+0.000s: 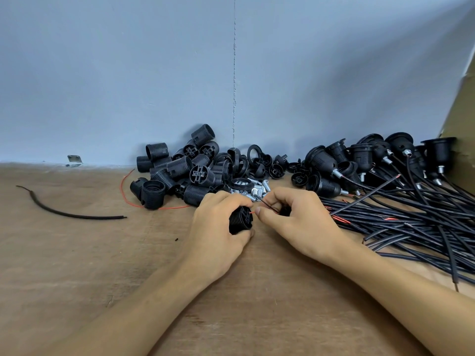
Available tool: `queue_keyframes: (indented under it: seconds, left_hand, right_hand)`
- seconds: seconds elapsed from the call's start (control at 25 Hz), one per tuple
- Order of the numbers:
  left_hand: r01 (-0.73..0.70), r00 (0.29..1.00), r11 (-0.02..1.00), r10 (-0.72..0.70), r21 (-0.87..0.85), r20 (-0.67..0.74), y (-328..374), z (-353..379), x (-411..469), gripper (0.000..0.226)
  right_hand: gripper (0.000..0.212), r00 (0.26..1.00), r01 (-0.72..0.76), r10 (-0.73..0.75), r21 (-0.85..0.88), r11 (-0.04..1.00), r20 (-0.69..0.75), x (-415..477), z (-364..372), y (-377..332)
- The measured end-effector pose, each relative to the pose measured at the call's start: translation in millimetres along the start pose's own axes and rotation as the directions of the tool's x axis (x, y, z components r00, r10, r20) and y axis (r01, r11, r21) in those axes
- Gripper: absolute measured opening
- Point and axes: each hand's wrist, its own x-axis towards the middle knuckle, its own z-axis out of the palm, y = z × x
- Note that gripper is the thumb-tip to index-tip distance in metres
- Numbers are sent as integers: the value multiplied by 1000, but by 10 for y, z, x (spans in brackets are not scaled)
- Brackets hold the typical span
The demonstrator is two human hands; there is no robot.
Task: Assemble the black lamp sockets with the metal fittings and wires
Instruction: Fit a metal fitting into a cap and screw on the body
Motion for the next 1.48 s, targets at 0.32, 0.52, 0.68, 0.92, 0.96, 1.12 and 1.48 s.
queue_keyframes:
  seconds: [0.32, 0.52, 0.68, 0.92, 0.96, 1.12, 1.48]
  left_hand:
    - [123, 992, 990, -121, -72, 31, 50, -21, -18, 54]
    - [152, 988, 983, -148, -106, 39, 53, -15, -15, 47]
    - [180, 983, 971, -174, -160, 50, 73, -10, -15, 43]
    - [162, 986, 971, -154, -179, 55, 53, -13, -18, 40]
    - [159, 987, 970, -150, -185, 58, 49, -14, -25, 40]
    - [149, 988, 961, -135, -233, 74, 54, -20, -43, 39]
    - [185, 981, 946, -160, -266, 111, 56, -27, -42, 36]
  right_hand:
    - [16, 996, 93, -93, -57, 994, -1, -23, 5, -1]
    - [21, 988, 147, -151, -85, 985, -41, -26, 23, -1]
    - [17, 972, 223, -234, -192, 956, -34, -33, 18, -11]
    - [21, 982, 180, -187, -170, 969, -25, -24, 37, -11]
    - [21, 985, 166, -172, -157, 974, -27, -26, 45, -11]
    - [19, 984, 173, -176, -136, 976, -12, -40, 40, -29]
    - [25, 996, 58, -53, -69, 996, 75, 48, -56, -8]
